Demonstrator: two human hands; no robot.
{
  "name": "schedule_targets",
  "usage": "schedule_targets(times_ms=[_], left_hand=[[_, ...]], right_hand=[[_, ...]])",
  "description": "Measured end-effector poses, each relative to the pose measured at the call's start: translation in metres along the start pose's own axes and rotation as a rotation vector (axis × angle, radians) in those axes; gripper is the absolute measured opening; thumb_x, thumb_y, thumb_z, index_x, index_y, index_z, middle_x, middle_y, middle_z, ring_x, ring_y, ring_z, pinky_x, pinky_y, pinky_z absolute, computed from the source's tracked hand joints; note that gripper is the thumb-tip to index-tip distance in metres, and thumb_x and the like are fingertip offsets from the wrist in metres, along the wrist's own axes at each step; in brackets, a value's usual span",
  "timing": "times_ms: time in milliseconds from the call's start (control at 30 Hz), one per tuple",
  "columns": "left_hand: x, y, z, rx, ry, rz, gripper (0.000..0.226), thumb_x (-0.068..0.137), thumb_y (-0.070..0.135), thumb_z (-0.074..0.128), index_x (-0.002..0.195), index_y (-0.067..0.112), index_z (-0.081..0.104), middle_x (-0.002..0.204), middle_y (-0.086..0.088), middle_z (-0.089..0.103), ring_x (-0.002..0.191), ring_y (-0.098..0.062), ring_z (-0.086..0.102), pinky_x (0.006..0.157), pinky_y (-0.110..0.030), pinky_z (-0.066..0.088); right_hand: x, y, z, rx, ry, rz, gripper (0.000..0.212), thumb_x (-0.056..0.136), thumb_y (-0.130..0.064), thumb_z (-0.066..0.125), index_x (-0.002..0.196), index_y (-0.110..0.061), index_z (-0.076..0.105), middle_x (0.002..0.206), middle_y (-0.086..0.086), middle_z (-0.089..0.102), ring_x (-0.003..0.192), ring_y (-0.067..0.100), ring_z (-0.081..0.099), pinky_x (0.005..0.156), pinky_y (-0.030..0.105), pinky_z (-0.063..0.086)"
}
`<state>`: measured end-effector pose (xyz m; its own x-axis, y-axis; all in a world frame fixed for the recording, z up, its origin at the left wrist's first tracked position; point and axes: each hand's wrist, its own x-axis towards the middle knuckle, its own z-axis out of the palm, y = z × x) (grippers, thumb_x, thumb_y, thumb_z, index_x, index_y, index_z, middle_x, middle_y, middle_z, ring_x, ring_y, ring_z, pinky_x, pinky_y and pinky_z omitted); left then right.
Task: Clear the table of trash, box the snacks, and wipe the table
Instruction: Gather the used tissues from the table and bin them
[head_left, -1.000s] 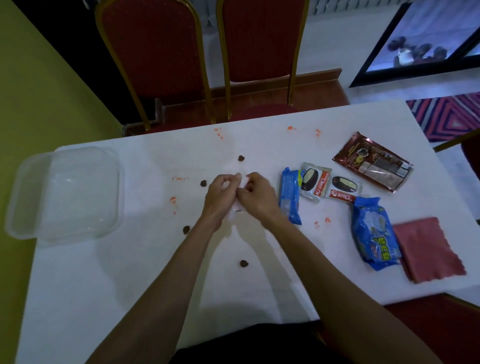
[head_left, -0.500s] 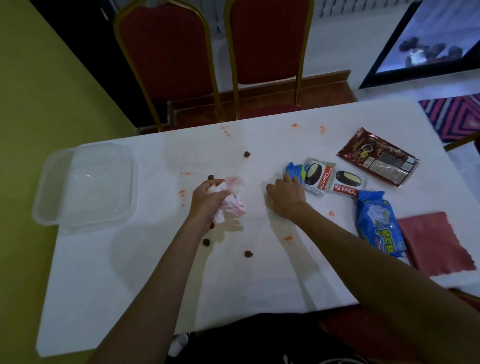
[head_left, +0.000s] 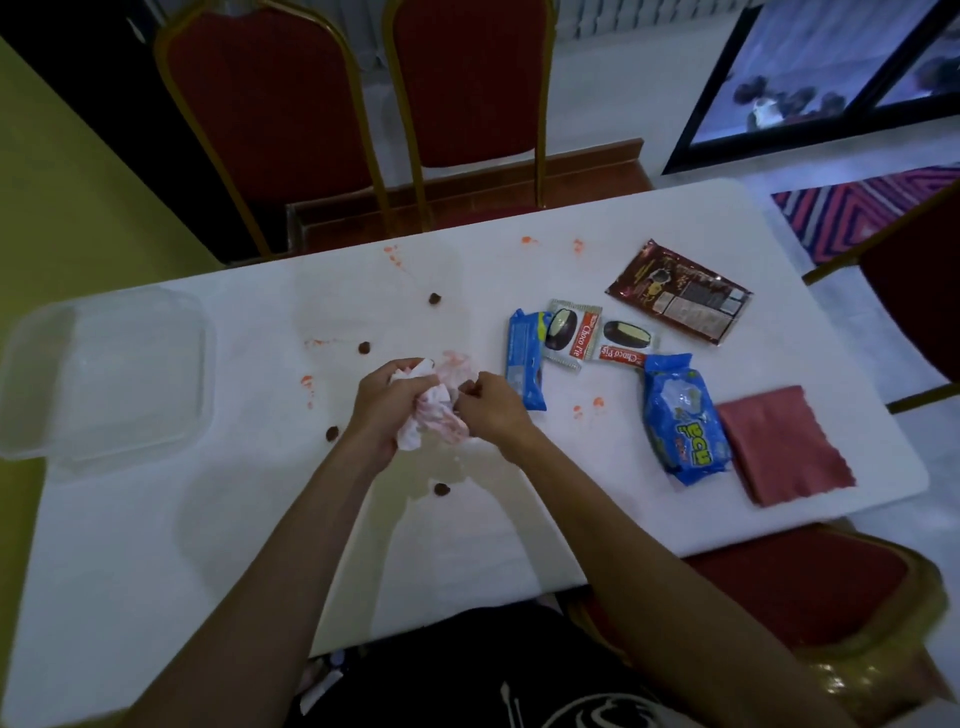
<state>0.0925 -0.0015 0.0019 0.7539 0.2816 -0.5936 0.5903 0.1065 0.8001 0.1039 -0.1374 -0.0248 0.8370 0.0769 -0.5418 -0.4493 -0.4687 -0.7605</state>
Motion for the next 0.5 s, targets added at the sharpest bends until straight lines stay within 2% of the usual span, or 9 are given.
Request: schedule_targets(times_ms=[33,100,167,233,333,400,500], left_hand=[[-0.003,-0.001,0.005,-0.037,-0.008,-0.014,0.022,0.084,0.004,0.070,0.105,0.009,0.072,0.095,-0.012,0.074,0.084,-0.026,0.070,0.075,-0.034,0.058],[-0.010,-0.004,0.014,-0.088,-0.012,-0.030,0.024,0.083,0.002,0.068,0.107,0.008,0.072,0.100,-0.017,0.073,0.087,-0.029,0.069,0.082,-0.041,0.059],[-0.019,-0.007,0.025,-0.071,-0.003,-0.013,0.025,0.085,0.002,0.065,0.107,0.012,0.070,0.101,-0.015,0.073,0.088,-0.028,0.069,0.081,-0.041,0.059],[-0.031,-0.012,0.036,-0.040,-0.005,0.015,0.028,0.086,0.002,0.059,0.110,0.014,0.068,0.103,-0.010,0.072,0.090,-0.026,0.069,0.078,-0.036,0.059],[-0.050,-0.024,0.050,-0.036,-0.028,0.024,0.033,0.088,0.000,0.054,0.115,0.016,0.065,0.107,-0.007,0.071,0.092,-0.020,0.069,0.070,-0.029,0.057],[-0.061,-0.032,0.057,-0.053,-0.020,0.019,0.033,0.088,0.000,0.054,0.115,0.017,0.066,0.108,-0.007,0.071,0.094,-0.019,0.069,0.067,-0.026,0.056],[-0.074,-0.045,0.059,-0.056,0.038,0.007,0.035,0.089,0.004,0.055,0.119,0.017,0.067,0.112,-0.007,0.071,0.099,-0.023,0.069,0.076,-0.032,0.059]], right_hand=[[-0.005,0.005,-0.001,0.103,-0.024,0.052,0.015,0.093,-0.014,0.055,0.085,-0.007,0.066,0.077,0.007,0.063,0.072,0.020,0.062,0.067,0.039,0.057],[-0.017,0.012,-0.006,0.333,-0.087,0.162,0.014,0.097,-0.017,0.056,0.100,-0.008,0.066,0.094,0.009,0.068,0.084,0.023,0.068,0.073,0.039,0.063],[-0.029,0.018,-0.014,0.516,-0.128,0.228,0.021,0.099,-0.023,0.055,0.115,-0.010,0.062,0.106,0.009,0.069,0.092,0.023,0.069,0.075,0.037,0.063],[-0.040,0.023,-0.020,0.622,-0.135,0.239,0.026,0.098,-0.031,0.056,0.117,-0.013,0.062,0.110,0.009,0.071,0.096,0.025,0.071,0.076,0.038,0.062],[-0.055,0.029,-0.028,0.621,-0.129,0.182,0.021,0.097,-0.038,0.058,0.108,-0.021,0.062,0.104,0.004,0.073,0.092,0.020,0.072,0.074,0.035,0.062],[-0.060,0.033,-0.031,0.553,-0.114,0.149,0.025,0.097,-0.036,0.060,0.111,-0.016,0.062,0.106,0.005,0.071,0.092,0.018,0.071,0.071,0.032,0.062],[-0.067,0.039,-0.032,0.455,-0.098,0.145,0.026,0.097,-0.029,0.062,0.113,-0.009,0.062,0.109,0.009,0.069,0.090,0.019,0.070,0.062,0.026,0.061]])
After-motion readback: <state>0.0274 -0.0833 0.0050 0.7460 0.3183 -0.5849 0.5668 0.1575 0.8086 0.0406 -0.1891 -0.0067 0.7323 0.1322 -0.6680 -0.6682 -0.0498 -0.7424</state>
